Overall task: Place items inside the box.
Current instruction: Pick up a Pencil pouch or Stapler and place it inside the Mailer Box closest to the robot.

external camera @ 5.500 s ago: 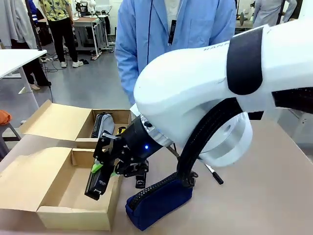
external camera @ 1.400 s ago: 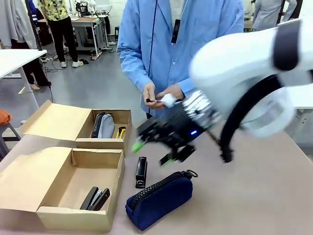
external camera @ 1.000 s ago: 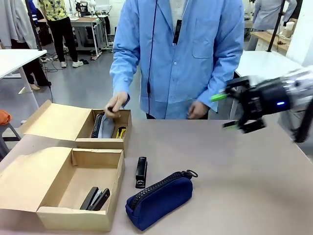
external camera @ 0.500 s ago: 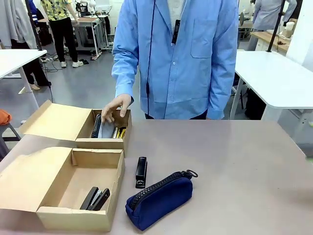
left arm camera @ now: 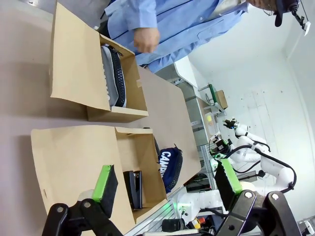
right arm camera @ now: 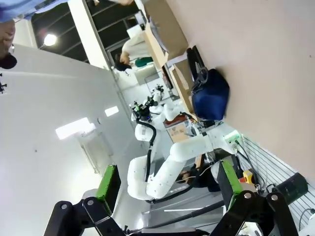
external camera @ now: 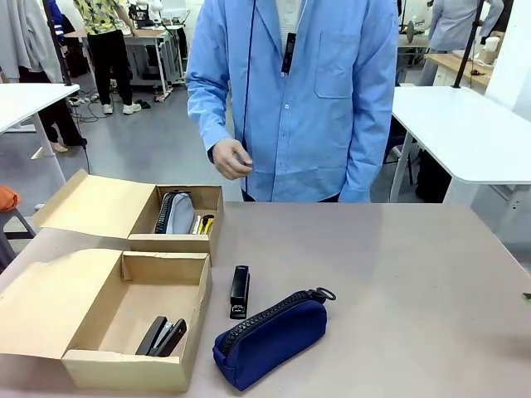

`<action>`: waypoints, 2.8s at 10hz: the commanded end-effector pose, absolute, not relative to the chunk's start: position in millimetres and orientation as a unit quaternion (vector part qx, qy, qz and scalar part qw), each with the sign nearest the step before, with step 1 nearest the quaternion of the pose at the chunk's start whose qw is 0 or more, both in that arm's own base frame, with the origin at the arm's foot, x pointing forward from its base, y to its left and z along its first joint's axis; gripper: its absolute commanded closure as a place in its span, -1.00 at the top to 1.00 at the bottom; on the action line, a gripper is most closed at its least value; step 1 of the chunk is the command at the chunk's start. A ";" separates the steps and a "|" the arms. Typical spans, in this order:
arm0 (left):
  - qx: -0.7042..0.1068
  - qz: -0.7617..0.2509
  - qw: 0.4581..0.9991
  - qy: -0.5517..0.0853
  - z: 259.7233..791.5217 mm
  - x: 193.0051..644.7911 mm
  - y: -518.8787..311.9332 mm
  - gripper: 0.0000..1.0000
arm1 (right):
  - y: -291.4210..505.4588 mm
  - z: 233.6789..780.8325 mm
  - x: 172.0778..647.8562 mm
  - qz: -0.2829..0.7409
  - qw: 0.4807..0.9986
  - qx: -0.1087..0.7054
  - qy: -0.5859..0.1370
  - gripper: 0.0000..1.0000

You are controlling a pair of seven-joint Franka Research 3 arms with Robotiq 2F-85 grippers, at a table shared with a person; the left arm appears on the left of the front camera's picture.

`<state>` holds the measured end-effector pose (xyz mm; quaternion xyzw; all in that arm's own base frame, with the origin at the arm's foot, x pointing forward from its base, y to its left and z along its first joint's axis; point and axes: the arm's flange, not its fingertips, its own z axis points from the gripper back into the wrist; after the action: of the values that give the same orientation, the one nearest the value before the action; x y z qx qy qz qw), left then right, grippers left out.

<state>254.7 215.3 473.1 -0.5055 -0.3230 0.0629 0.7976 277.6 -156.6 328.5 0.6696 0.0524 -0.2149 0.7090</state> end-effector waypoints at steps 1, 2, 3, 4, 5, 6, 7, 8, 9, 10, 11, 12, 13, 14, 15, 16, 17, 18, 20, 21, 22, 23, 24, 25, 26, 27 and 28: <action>-0.509 0.056 0.791 -0.333 473.5 254.8 213.4 1.00 | -153.6 337.6 278.6 -0.230 0.706 0.669 0.048 1.00; -0.509 0.056 0.791 -0.333 473.5 254.8 213.4 1.00 | -153.6 337.6 278.6 -0.230 0.706 0.669 0.048 1.00; -0.509 0.056 0.791 -0.333 473.5 254.8 213.4 1.00 | -153.6 337.6 278.6 -0.230 0.706 0.669 0.048 1.00; -0.509 0.056 0.791 -0.333 473.5 254.8 213.4 1.00 | -153.6 337.6 278.6 -0.230 0.706 0.669 0.048 1.00; -0.509 0.056 0.791 -0.333 473.5 254.8 213.4 1.00 | -153.6 337.6 278.6 -0.230 0.706 0.669 0.048 1.00; -0.509 0.056 0.791 -0.333 473.5 254.8 213.4 1.00 | -153.6 337.6 278.6 -0.230 0.706 0.669 0.048 1.00; -0.509 0.056 0.791 -0.333 473.5 254.8 213.4 1.00 | -153.6 337.6 278.6 -0.230 0.706 0.669 0.048 1.00; -0.509 0.056 0.791 -0.333 473.5 254.8 213.4 1.00 | -153.6 337.6 278.6 -0.230 0.706 0.669 0.048 1.00; -0.509 0.056 0.791 -0.333 473.5 254.8 213.4 1.00 | -153.6 337.6 278.6 -0.230 0.706 0.669 0.048 1.00; -0.509 0.056 0.791 -0.333 473.5 254.8 213.4 1.00 | -156.3 334.6 277.6 -0.216 0.712 0.666 0.052 1.00; -0.509 0.056 0.791 -0.333 473.5 254.8 213.4 1.00 | -133.8 350.8 286.8 -0.143 0.764 0.628 0.040 1.00; -0.509 0.056 0.791 -0.333 473.5 254.8 213.4 1.00 | -103.7 376.3 306.7 -0.074 0.811 0.580 0.011 1.00; -0.509 0.056 0.791 -0.333 473.5 254.8 213.4 1.00 | -70.6 400.0 324.4 0.018 0.852 0.523 -0.019 1.00; -0.509 0.056 0.791 -0.333 473.5 254.8 213.4 1.00 | -25.6 420.5 340.8 0.151 0.888 0.433 -0.038 1.00; -0.509 0.056 0.791 -0.333 473.5 254.8 213.4 1.00 | 20.1 428.2 344.2 0.321 0.896 0.303 -0.043 1.00; -0.509 0.056 0.791 -0.333 473.5 254.8 213.4 1.00 | 57.6 431.0 331.3 0.474 0.851 0.225 -0.018 1.00; -0.509 0.056 0.791 -0.333 473.5 254.8 213.4 1.00 | 67.1 433.9 312.2 0.567 0.794 0.216 0.032 1.00; -0.509 0.056 0.791 -0.333 473.5 254.8 213.4 1.00 | 49.7 440.9 304.9 0.429 0.856 0.282 0.062 1.00; -0.509 0.056 0.791 -0.333 473.5 254.8 213.4 1.00 | 88.3 440.4 311.2 0.256 0.890 0.366 0.094 1.00; -0.509 0.056 0.791 -0.333 473.5 254.8 213.4 1.00 | 109.7 440.8 298.3 0.435 0.872 0.215 0.061 1.00; -0.509 0.056 0.791 -0.333 473.5 254.8 213.4 1.00 | 135.3 449.1 301.8 0.512 0.851 0.113 -0.022 1.00; -0.509 0.056 0.791 -0.333 473.5 254.8 213.4 1.00 | 157.3 460.9 307.7 0.610 0.777 0.060 -0.141 1.00; -0.509 0.056 0.791 -0.333 473.5 254.8 213.4 1.00 | 173.7 469.7 315.5 0.670 0.708 0.056 -0.216 1.00; -0.509 0.056 0.791 -0.333 473.5 254.8 213.4 1.00 | 190.2 475.7 323.5 0.713 0.643 0.085 -0.266 1.00; -0.509 0.056 0.791 -0.333 473.5 254.8 213.4 1.00 | 209.4 480.0 329.0 0.748 0.584 0.152 -0.278 1.00; -0.509 0.056 0.791 -0.333 473.5 254.8 213.4 1.00 | 225.6 473.1 333.6 0.772 0.583 0.122 -0.223 1.00; -0.509 0.056 0.791 -0.333 473.5 254.8 213.4 1.00 | 201.7 476.2 332.5 0.719 0.654 0.117 -0.202 1.00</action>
<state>255.4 215.0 472.8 -0.5056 -0.3226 0.0633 0.7976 326.2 230.4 493.3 0.0757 -0.1604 0.6827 0.7089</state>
